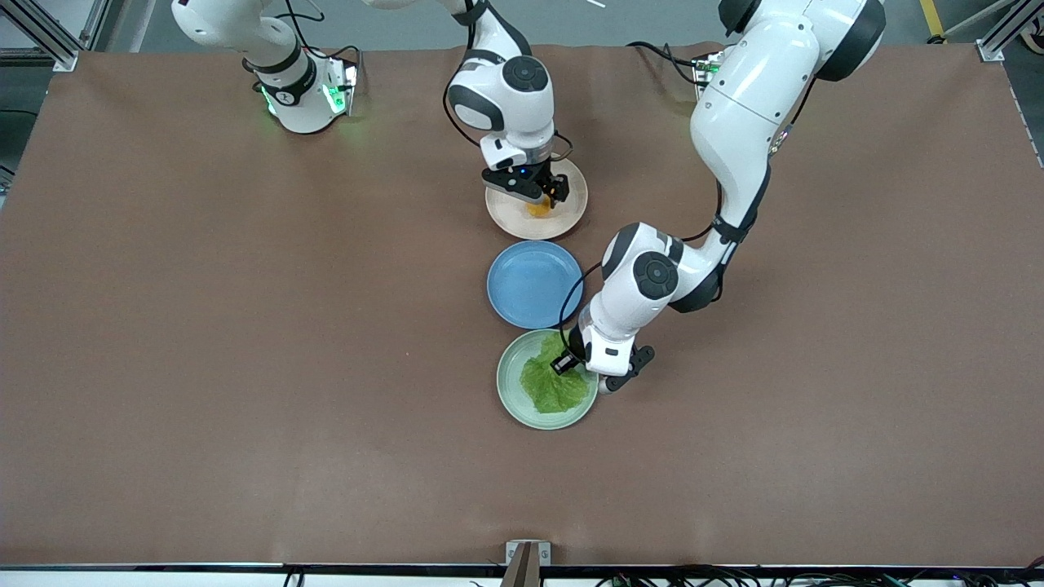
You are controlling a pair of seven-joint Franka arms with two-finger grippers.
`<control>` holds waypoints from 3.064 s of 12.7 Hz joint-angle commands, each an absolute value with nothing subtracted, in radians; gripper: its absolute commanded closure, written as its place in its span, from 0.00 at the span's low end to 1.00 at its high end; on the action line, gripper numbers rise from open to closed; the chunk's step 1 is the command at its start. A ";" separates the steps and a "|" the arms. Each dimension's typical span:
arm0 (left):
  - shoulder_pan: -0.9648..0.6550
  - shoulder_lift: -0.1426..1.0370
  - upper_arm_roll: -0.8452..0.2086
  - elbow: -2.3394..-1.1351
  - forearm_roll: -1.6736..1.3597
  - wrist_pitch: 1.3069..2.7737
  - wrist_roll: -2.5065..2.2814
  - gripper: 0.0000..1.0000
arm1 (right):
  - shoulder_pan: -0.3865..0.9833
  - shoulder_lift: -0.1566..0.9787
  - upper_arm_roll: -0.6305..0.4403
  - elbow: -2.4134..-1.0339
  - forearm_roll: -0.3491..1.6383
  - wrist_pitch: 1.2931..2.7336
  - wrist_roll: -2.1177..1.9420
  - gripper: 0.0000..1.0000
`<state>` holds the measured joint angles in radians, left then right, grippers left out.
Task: Pick lemon and lettuce from plates
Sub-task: 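Close the left gripper on the lettuce while the right gripper grasps the lemon, then lift the lettuce off its plate while the right gripper lifts the lemon away, then lower the lettuce onto the table while the right gripper lowers the lemon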
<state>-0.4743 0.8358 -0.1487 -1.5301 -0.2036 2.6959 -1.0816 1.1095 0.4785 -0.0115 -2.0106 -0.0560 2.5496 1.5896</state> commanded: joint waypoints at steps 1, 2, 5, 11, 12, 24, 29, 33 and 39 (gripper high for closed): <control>-0.485 0.831 -0.140 -1.520 -0.206 2.703 -1.100 0.98 | 1.131 0.506 -0.028 -1.996 -0.103 2.566 1.641 0.01; -0.485 0.831 -0.140 -1.520 -0.206 2.703 -1.100 0.99 | 1.137 0.511 -0.028 -1.994 -0.104 2.568 1.641 0.03; -0.485 0.810 -0.140 -1.520 -0.207 2.703 -1.100 1.00 | 1.138 0.515 -0.028 -1.996 -0.104 2.569 1.646 0.25; -0.450 0.634 -0.147 -1.546 -0.207 2.654 -1.151 1.00 | 0.993 0.395 -0.028 -1.977 -0.095 2.412 1.516 1.00; -0.427 0.583 -0.147 -1.564 -0.206 2.596 -1.141 1.00 | 0.936 0.341 -0.025 -1.980 -0.088 2.357 1.428 1.00; -0.146 0.244 -0.155 -2.218 -0.213 2.630 -0.480 1.00 | 0.298 0.258 -0.025 -2.140 -0.017 2.347 0.292 1.00; -0.058 0.261 -0.169 -2.321 -0.215 2.714 -0.327 1.00 | 0.154 0.278 -0.023 -2.224 -0.017 2.499 0.057 1.00; -0.015 0.282 -0.166 -2.330 -0.213 2.708 -0.172 0.99 | 0.074 0.356 -0.018 -2.227 -0.015 2.592 -0.148 1.00; 0.024 0.302 -0.164 -2.316 -0.206 2.703 -0.032 0.05 | 0.074 0.393 -0.006 -2.232 -0.015 2.648 -0.173 1.00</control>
